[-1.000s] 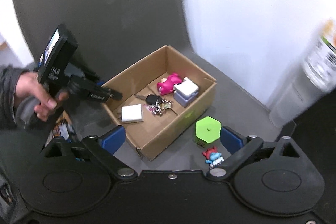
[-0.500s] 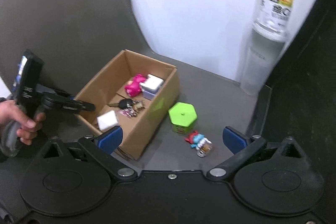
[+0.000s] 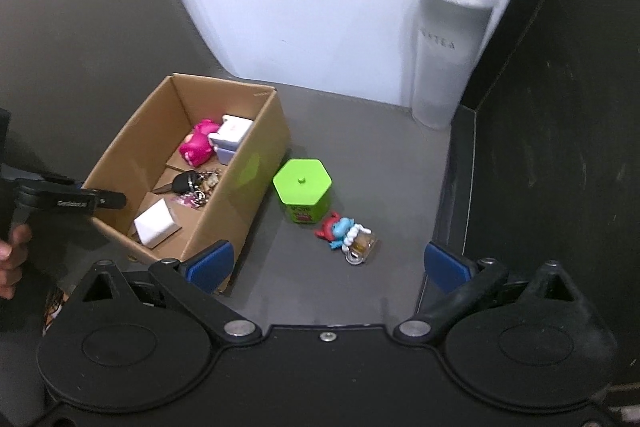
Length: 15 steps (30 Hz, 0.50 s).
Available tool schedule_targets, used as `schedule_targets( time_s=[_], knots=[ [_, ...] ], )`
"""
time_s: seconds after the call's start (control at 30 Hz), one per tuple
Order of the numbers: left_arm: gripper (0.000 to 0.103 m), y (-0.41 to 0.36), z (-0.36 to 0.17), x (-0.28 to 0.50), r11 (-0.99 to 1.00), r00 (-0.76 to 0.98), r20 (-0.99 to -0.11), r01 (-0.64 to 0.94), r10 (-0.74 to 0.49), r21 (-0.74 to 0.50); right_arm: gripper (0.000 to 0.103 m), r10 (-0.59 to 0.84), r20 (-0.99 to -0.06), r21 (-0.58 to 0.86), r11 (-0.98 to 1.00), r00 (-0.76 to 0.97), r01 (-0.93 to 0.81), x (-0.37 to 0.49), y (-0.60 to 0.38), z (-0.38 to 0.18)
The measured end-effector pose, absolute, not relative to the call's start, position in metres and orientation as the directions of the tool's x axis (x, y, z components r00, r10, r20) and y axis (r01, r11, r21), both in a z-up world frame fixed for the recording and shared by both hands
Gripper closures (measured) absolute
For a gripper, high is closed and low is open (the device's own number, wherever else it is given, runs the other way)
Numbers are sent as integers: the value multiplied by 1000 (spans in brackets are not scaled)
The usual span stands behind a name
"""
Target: Organize rigid objects
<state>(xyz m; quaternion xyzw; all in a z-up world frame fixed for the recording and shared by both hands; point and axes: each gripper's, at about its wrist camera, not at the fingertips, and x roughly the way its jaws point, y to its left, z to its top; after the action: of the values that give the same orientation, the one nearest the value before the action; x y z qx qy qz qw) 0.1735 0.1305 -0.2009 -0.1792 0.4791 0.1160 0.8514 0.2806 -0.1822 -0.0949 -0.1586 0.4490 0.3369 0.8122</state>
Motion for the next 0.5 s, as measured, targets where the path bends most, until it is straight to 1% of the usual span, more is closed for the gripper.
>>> schedule_targets(
  time_s=[0.33,0.5],
  knots=[
    [87,131,-201,173,909,514,-857,-369,26,-194,0,308,-860,33,830,407,-557,290,-184,-129],
    [87,131,-201,173,909,514,-857,-368,26,-193,1,282,-867,37,859,411,-511,300,-179,-147]
  ],
)
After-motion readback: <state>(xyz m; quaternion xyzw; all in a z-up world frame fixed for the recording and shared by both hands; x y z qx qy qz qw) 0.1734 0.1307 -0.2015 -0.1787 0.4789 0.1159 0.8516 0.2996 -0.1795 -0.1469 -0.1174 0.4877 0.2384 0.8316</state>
